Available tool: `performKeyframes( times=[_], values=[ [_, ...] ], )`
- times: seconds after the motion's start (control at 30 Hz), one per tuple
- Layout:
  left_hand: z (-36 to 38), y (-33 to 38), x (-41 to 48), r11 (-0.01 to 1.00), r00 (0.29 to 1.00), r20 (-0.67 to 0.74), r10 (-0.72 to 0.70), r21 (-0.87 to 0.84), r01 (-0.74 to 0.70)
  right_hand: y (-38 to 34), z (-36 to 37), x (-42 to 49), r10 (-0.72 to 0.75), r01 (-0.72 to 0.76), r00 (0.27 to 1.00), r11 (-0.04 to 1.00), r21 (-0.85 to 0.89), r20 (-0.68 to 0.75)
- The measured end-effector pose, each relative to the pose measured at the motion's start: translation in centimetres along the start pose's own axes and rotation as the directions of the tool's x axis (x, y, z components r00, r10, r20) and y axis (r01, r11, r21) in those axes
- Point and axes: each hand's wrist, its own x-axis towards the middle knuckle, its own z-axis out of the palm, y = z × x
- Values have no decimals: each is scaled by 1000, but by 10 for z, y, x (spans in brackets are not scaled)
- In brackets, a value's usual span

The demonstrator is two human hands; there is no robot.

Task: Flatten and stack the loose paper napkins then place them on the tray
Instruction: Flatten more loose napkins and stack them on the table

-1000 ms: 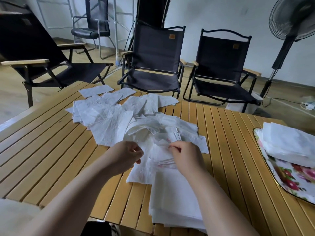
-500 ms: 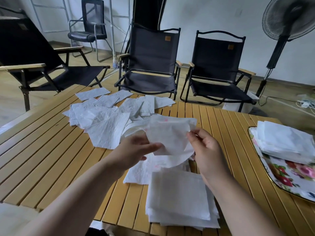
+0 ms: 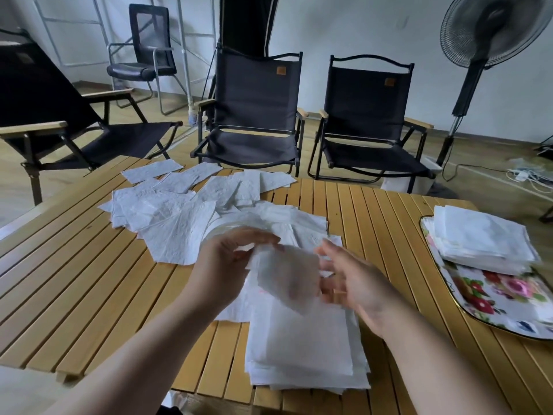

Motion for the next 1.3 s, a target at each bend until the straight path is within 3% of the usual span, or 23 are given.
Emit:
performKeyframes(
  times=[0.07,0.13,0.33,0.5,0.67,0.83,0.9,0.93,1.0,1.07,1.1,1.17,1.3],
  values=[
    [0,-2,2,995,996,-16,82,58,-81,1,2,4,88,-88,995,996,-2,55],
    [-1,-6,3,986,990,-11,140,94,-138,1,3,6,89,-86,991,995,-44,98],
    [-3,-6,6,984,985,23,172,42,-173,9,6,17,45,-44,999,997,-65,9],
    [-5,2,3,925,935,138,326,160,-346,12,3,18,-180,206,978,915,-348,105],
    [-3,8,2,796,817,277,506,214,-566,8,-2,18,-218,263,957,929,-260,191],
    [-9,2,4,761,809,240,537,276,-587,6,-9,15,-258,272,957,957,-99,135],
    [-8,2,3,785,856,151,494,346,-514,4,-11,13,-265,265,959,964,11,101],
    [-5,2,1,844,908,70,414,345,-411,2,-11,12,-266,263,960,963,55,86],
    [0,7,-3,992,994,-62,85,100,-78,0,-11,10,-295,289,953,953,85,70],
    [1,13,-3,935,972,59,-226,-268,234,-1,-8,9,-317,311,947,945,104,55],
    [1,14,-3,863,940,172,-294,-374,339,-2,-6,8,-321,314,946,943,112,50],
    [2,19,-2,784,896,319,-309,-447,430,-3,-4,8,-330,322,943,940,112,54],
    [6,25,-1,765,875,324,-360,-435,476,-5,-1,5,-324,320,944,945,59,64]
  ],
)
